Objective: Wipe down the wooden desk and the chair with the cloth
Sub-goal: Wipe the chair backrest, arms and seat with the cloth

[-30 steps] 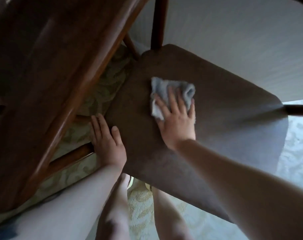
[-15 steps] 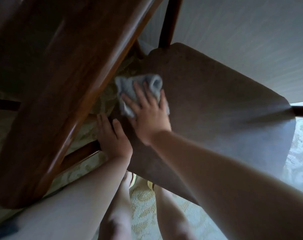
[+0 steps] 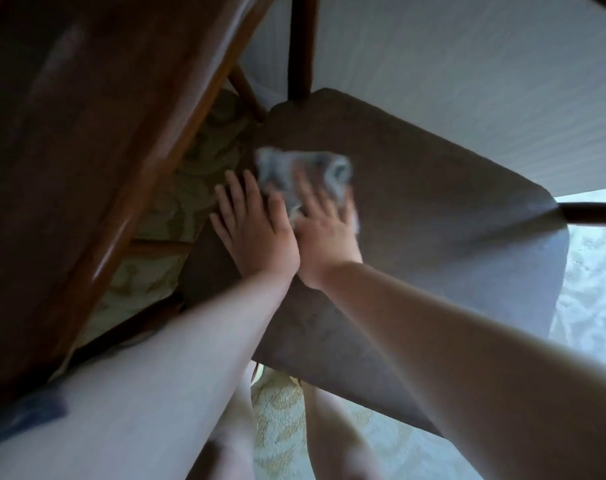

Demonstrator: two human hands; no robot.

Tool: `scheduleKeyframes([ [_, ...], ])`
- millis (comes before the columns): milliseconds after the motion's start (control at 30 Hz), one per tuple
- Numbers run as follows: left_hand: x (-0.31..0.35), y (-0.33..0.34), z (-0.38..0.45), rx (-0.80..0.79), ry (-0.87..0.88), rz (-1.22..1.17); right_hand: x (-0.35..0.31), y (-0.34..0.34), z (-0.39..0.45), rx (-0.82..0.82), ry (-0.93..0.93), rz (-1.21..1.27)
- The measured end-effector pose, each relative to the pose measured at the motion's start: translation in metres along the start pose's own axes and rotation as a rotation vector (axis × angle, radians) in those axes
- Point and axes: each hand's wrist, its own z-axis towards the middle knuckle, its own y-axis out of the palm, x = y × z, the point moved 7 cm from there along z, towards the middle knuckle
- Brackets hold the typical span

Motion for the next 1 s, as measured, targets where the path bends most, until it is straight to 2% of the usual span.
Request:
scheduleKeyframes([
  [67,-0.002,-0.002,0.003,0.040,-0.022,0.012,-0.013,-0.006,0.017,-0.064,-0.320,-0.104],
  [133,-0.004,-0.002,0.006,0.034,-0.030,0.003,0.003,-0.019,0.049,-0.112,-0.416,-0.162],
  [167,-0.003,-0.002,0.007,0.017,-0.019,0.025,0.021,-0.027,0.063,-0.100,-0.336,-0.132],
  [200,-0.001,0.000,0.007,0.000,-0.002,0.056,0.047,-0.038,0.073,-0.040,-0.158,-0.058],
  [300,0.014,0.006,0.007,-0.031,0.065,0.109,0.124,-0.047,0.051,0.182,0.535,0.193],
  [333,0.019,0.008,0.007,-0.036,0.083,0.113,0.127,-0.045,0.039,0.196,0.654,0.187],
  [367,0.024,0.011,0.007,-0.042,0.092,0.114,0.119,-0.042,0.033,0.182,0.661,0.168],
  [400,0.028,0.013,0.007,-0.048,0.097,0.114,0.101,-0.040,0.035,0.149,0.553,0.141],
  [500,0.041,0.019,0.006,-0.047,0.120,0.119,0.038,-0.041,0.061,-0.019,-0.081,0.024],
  [533,0.044,0.019,0.007,-0.050,0.134,0.137,0.037,-0.045,0.068,-0.048,-0.176,0.008],
  [567,0.048,0.018,0.006,-0.062,0.159,0.163,0.053,-0.048,0.074,-0.034,-0.140,0.017],
  [600,0.052,0.018,0.005,-0.081,0.203,0.186,0.083,-0.053,0.075,0.016,0.015,0.065],
  [700,0.065,0.022,-0.007,-0.133,0.366,0.190,0.184,-0.041,0.009,0.225,0.697,0.251],
  [733,0.066,0.024,-0.012,-0.140,0.397,0.181,0.193,-0.034,-0.019,0.269,0.823,0.258],
  [767,0.066,0.027,-0.018,-0.143,0.417,0.180,0.187,-0.025,-0.038,0.271,0.863,0.253],
  [800,0.066,0.031,-0.026,-0.144,0.431,0.191,0.170,-0.018,-0.045,0.249,0.811,0.263],
  [833,0.064,0.036,-0.034,-0.148,0.444,0.206,0.146,-0.012,-0.042,0.203,0.668,0.256],
  [933,0.055,0.040,-0.051,-0.135,0.416,0.218,0.075,-0.007,-0.015,0.055,-0.003,0.104],
  [967,0.051,0.040,-0.053,-0.134,0.413,0.241,0.079,-0.010,-0.010,0.058,-0.082,0.058],
  [1000,0.048,0.040,-0.055,-0.151,0.435,0.269,0.097,-0.012,-0.011,0.100,-0.017,0.056],
])
